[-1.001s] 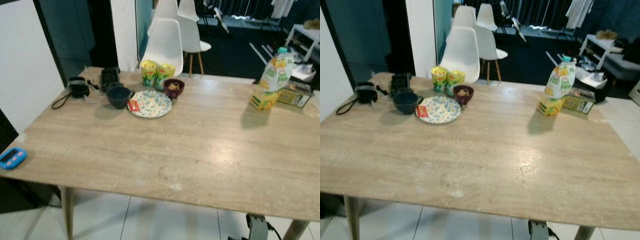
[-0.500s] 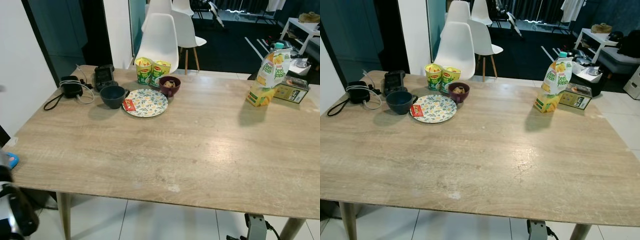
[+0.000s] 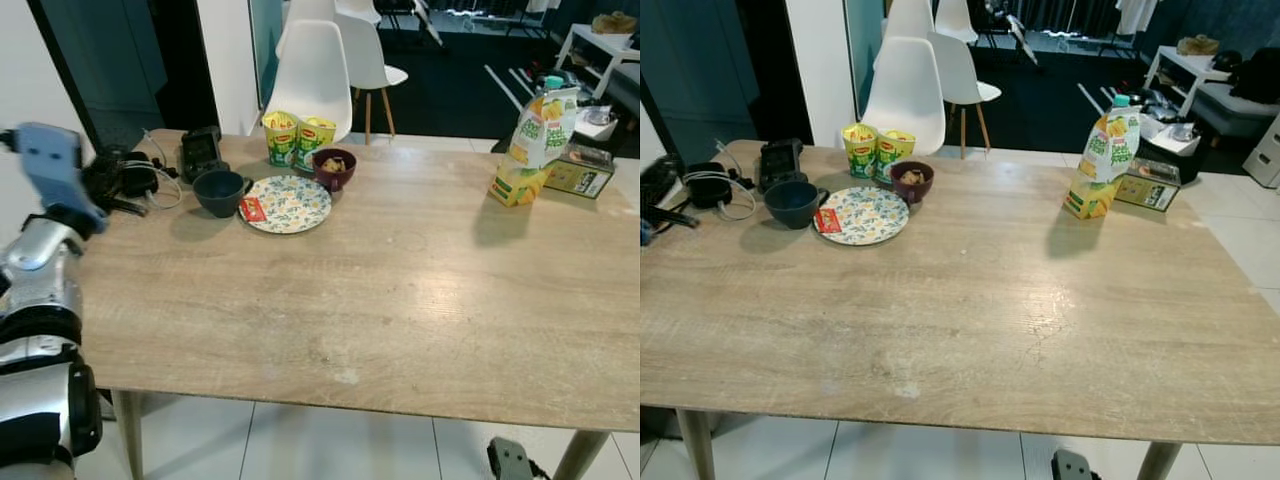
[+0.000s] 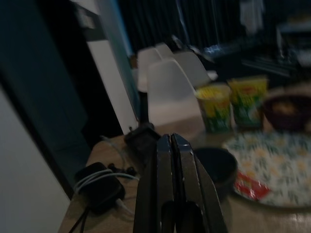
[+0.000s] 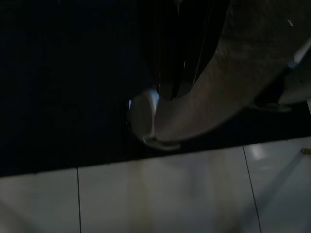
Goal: Restocking fridge
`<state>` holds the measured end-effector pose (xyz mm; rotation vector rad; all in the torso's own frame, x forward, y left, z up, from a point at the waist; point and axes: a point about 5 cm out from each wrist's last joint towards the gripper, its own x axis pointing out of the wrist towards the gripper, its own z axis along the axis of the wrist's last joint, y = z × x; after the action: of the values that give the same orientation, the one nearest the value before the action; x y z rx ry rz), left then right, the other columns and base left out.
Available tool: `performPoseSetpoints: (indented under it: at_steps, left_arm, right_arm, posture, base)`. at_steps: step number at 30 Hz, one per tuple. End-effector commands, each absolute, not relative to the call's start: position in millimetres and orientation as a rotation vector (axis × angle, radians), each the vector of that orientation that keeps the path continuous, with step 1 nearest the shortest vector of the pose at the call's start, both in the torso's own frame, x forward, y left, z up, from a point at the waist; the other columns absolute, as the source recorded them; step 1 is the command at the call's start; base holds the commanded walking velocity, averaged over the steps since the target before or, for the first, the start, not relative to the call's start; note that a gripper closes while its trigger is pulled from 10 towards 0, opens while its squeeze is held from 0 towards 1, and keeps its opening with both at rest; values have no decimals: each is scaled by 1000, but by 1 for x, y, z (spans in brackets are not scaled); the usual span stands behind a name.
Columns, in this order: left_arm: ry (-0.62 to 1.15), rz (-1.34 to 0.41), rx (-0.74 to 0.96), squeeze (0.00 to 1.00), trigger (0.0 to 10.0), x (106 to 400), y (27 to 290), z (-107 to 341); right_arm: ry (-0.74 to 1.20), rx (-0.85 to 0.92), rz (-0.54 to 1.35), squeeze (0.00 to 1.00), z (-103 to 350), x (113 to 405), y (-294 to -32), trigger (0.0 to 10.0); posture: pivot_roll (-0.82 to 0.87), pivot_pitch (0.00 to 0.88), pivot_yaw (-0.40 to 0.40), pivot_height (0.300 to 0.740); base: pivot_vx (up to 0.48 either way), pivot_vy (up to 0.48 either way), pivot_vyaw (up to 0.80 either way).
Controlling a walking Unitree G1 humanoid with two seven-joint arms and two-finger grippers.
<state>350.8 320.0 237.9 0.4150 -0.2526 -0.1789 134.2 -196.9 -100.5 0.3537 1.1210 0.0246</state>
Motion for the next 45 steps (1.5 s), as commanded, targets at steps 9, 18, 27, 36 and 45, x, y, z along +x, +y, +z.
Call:
performPoseSetpoints:
  at_steps: [9, 18, 27, 36, 45]
  left_arm:
    - [-196, -281, 646, 1000, 10000, 364, 291, 234]
    - [-202, -335, 816, 1000, 10000, 368, 281, 244]
    - [-89, -389, 956, 1000, 10000, 370, 279, 234]
    - [39, -438, 1041, 0, 10000, 374, 274, 220]
    - [118, -445, 1112, 0, 10000, 373, 278, 209]
  right_arm:
    - [1159, 380, 5, 0, -107, 99, -211, 10000]
    - [1194, 338, 77, 0, -108, 79, -220, 10000]
    - [1209, 325, 112, 0, -107, 67, -227, 10000]
    - [1199, 327, 141, 0, -106, 59, -230, 10000]
    - [1198, 327, 145, 0, -106, 57, -228, 10000]
  posture:
    - [10, 0, -99, 740]
    - [-15, 0, -134, 740]
    - [-54, 0, -137, 740]
    - [-82, 38, -135, 740]
    - [-59, 53, -124, 740]
  base:
    - [0, 0, 0]
    - [0, 0, 0]
    - [0, 0, 0]
    - [0, 0, 0]
    - [0, 0, 0]
